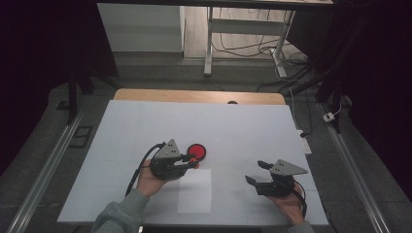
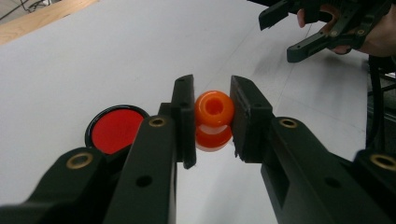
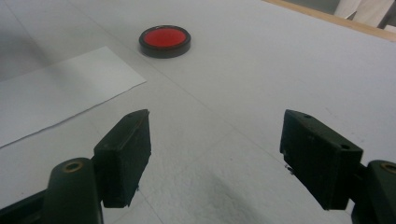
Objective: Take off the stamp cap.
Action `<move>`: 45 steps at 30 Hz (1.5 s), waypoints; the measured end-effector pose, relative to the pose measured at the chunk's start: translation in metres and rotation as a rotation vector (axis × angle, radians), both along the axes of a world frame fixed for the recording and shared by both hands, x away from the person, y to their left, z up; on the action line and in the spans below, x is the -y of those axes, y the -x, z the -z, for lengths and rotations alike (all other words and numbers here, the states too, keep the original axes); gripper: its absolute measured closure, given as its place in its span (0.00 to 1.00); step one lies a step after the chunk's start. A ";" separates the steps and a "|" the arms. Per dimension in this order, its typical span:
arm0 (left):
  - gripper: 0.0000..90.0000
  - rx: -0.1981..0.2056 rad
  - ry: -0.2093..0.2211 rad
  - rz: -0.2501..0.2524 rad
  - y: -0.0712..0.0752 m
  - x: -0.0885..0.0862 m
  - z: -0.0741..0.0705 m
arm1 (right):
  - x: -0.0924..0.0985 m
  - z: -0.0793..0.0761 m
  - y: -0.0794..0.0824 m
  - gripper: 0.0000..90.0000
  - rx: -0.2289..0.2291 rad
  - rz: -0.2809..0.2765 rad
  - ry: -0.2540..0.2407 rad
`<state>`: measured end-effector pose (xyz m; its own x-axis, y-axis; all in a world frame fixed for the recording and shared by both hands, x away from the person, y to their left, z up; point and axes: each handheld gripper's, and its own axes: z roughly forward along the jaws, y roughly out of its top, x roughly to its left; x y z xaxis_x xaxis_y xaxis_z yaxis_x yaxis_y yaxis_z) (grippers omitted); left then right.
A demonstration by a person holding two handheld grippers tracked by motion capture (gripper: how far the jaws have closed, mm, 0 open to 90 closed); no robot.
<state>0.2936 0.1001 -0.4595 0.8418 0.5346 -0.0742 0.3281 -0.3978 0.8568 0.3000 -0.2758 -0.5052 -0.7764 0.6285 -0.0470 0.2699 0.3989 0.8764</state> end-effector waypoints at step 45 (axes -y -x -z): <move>0.81 -0.003 -0.011 0.025 -0.003 0.012 0.001 | -0.054 -0.003 0.004 0.30 0.005 -0.101 -0.042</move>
<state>0.2964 0.0881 -0.4609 0.8547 0.5142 -0.0710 0.3207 -0.4155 0.8512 0.2956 -0.2218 -0.5017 -0.8359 0.5483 -0.0261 0.2261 0.3871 0.8939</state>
